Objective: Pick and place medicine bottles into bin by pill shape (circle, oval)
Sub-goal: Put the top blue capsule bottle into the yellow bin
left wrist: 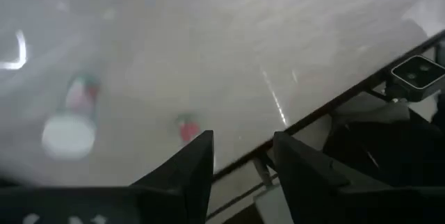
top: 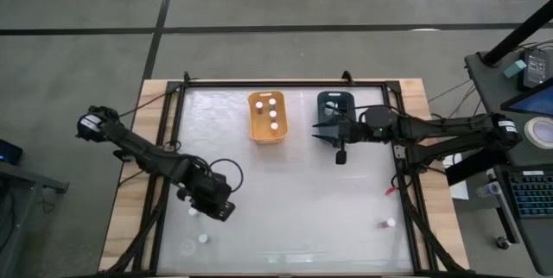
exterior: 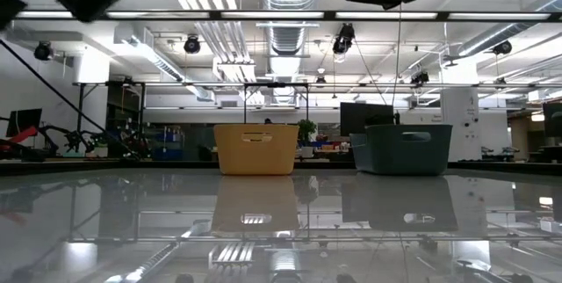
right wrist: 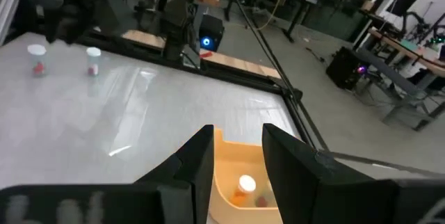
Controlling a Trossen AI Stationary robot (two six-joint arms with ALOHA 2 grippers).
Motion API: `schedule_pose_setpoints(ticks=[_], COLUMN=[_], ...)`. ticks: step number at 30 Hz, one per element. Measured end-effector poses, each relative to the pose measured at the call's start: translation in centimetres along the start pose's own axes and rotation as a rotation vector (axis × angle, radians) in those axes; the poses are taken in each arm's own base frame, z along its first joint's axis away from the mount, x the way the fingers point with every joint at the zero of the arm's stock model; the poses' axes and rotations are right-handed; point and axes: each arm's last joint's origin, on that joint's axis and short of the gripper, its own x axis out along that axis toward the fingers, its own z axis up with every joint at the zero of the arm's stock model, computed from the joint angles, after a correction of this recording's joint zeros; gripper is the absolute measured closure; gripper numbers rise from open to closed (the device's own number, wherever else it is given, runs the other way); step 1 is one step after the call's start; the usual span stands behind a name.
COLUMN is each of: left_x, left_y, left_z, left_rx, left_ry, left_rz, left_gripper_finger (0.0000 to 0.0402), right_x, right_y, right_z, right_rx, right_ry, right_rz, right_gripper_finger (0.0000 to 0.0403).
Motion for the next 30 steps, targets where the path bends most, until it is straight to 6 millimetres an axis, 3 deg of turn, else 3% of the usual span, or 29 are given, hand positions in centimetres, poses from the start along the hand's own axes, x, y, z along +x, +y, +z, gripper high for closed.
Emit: schedule_pose_setpoints(ticks=[7, 15, 20, 24, 30], left_x=[-1.3, 0.4, 1.1, 1.4, 1.9], left_y=[-1.4, -0.8, 0.5, 0.8, 1.0], left_z=[-2.9, -6.1, -6.3, -5.9, -5.6], left_rx=[-0.122, -0.193, -0.183, -0.161, -0.165], left_ry=[0.019, 0.03, -0.1, -0.227, -0.261], left_rz=[0.123, 0.226, 0.357, 0.356, 0.395], left_gripper_finger=[0.0267, 0.0267, 0.0267, 0.0267, 0.0266], right_x=[0.0, 0.0, 0.0, 0.0, 0.0], right_y=[0.0, 0.0, 0.0, 0.0, 0.0], right_z=[0.0, -0.1, -0.1, -0.1, -0.1], right_rx=[-0.007, -0.016, -0.02, -0.028, -0.034], right_ry=[0.003, 0.009, 0.009, 0.01, 0.009], right_rz=[0.001, 0.004, 0.004, 0.003, 0.004], right_gripper_finger=[0.0289, 0.0289, 0.0289, 0.0289, 0.0289])
